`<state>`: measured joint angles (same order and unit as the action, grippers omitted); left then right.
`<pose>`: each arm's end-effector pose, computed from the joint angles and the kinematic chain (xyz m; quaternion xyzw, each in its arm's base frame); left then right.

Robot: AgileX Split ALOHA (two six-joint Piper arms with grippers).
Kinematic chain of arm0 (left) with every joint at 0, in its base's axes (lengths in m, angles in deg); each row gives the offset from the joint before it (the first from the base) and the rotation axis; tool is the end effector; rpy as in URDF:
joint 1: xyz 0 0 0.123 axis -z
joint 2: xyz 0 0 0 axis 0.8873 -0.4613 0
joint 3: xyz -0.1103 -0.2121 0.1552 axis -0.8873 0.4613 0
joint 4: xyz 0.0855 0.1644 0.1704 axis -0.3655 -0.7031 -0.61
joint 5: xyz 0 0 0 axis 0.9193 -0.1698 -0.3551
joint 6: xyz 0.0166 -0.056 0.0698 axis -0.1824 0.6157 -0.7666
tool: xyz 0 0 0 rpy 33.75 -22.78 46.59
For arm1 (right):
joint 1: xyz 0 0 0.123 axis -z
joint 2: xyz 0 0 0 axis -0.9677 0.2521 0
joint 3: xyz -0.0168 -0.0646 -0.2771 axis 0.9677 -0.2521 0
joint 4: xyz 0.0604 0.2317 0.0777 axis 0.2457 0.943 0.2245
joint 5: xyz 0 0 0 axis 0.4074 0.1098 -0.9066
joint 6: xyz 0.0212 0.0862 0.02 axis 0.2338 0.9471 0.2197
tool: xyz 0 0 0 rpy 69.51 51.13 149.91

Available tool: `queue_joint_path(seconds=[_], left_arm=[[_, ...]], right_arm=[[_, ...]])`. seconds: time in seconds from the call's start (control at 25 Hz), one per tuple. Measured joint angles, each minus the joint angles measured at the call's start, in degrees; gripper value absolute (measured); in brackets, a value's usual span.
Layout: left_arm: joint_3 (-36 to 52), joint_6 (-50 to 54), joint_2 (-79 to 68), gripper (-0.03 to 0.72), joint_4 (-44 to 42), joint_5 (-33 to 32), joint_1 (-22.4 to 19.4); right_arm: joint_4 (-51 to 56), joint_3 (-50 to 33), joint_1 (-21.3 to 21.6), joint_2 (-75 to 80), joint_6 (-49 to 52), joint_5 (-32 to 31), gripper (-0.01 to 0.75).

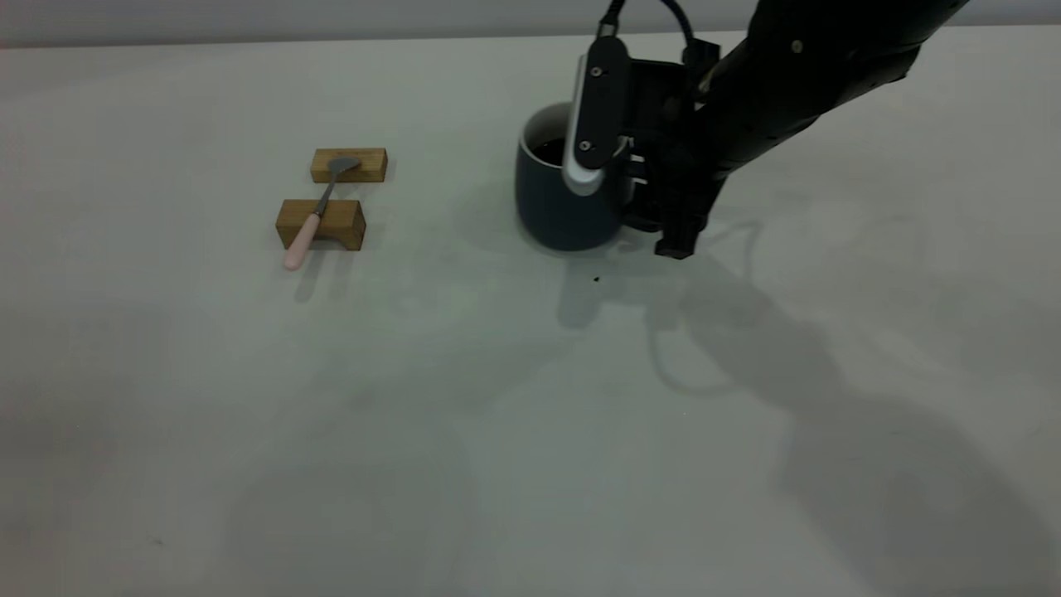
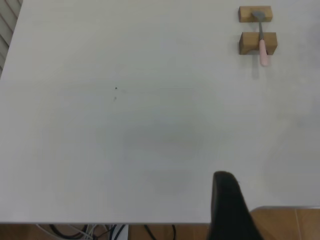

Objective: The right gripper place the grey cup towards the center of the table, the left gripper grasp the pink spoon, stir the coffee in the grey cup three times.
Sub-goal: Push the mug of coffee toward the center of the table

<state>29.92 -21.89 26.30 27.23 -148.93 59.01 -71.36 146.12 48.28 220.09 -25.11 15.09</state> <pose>-0.0092 -0.0014 0.2680 -0.0070 0.8694 0.0209 0.4937 0.3846 0.1982 0.0171 -0.6372 0.6766 -0.0963 0.3562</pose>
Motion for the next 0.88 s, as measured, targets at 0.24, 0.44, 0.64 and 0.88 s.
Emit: queue_joint_path(seconds=[0.24,0.44,0.64,0.88], left_arm=[[0.0,0.0,0.0,0.505,0.0,0.0,0.0],[0.0,0.0,0.0,0.505,0.0,0.0,0.0],[0.0,0.1,0.0,0.505,0.0,0.0,0.0],[0.0,0.1,0.0,0.505,0.0,0.0,0.0]], right_arm=[[0.9,0.0,-0.7,0.0,0.2,0.8,0.574],[6.2,0.0,0.7,-1.6,1.4,-8.7,0.574],[12.9,0.0,1.0,-6.8,5.8,-13.1,0.574],[29.2,0.0,1.3,-17.2,18.6,-26.6,0.574]])
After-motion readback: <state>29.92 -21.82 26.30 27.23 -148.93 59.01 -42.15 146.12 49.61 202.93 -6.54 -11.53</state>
